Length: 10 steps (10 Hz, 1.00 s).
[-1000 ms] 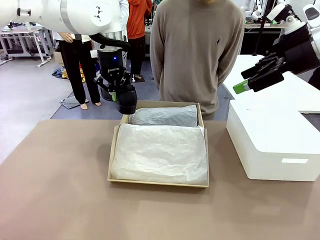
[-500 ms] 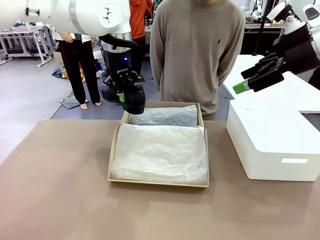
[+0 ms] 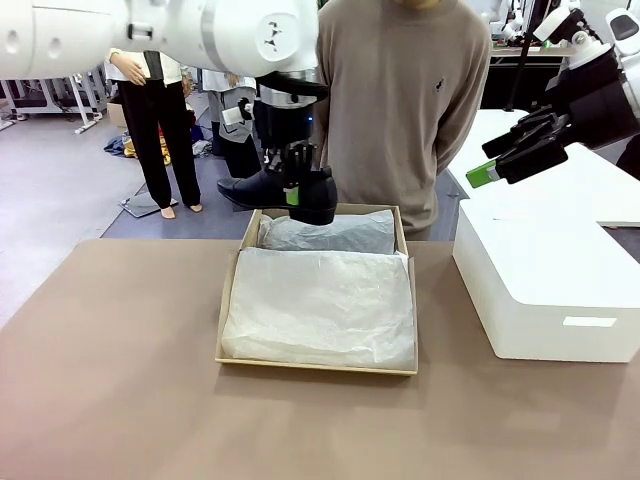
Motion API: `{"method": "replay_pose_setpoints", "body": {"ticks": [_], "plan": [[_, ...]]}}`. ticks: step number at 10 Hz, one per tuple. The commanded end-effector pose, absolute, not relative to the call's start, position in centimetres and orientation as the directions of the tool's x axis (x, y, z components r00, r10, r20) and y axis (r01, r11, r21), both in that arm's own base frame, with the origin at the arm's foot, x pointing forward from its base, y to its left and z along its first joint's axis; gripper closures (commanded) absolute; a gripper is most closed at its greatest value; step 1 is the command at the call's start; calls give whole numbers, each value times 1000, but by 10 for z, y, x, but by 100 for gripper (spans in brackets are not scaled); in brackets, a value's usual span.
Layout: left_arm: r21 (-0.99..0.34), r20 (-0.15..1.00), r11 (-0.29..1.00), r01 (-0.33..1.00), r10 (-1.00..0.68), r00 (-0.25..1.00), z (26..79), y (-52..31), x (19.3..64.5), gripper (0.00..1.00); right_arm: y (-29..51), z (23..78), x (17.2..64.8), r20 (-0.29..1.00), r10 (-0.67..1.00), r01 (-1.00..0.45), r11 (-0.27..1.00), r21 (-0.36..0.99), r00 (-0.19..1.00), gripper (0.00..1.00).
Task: Pack the shoes into the box.
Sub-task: Place the other shoe of the Shoes into the Shoes Box.
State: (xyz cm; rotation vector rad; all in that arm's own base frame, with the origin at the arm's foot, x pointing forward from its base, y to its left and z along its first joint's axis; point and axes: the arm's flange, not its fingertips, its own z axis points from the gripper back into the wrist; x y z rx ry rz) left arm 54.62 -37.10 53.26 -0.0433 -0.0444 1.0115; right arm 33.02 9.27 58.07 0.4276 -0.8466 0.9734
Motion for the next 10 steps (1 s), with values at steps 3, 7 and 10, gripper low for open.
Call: {"method": "replay_pose_setpoints", "body": {"ticks": [3, 7, 10], "plan": [[-87, 94, 422, -903, 905, 414, 533, -413, 549, 100, 92, 581, 332, 797, 539, -863, 503, -47, 271, 0], [-82, 50, 471, -879, 882, 468, 524, -408, 546, 100, 92, 581, 332, 797, 539, -863, 503, -47, 271, 0], [-82, 50, 471, -879, 882, 468, 524, -408, 546, 100, 92, 581, 332, 797, 539, -863, 503, -47, 271, 0]]}}
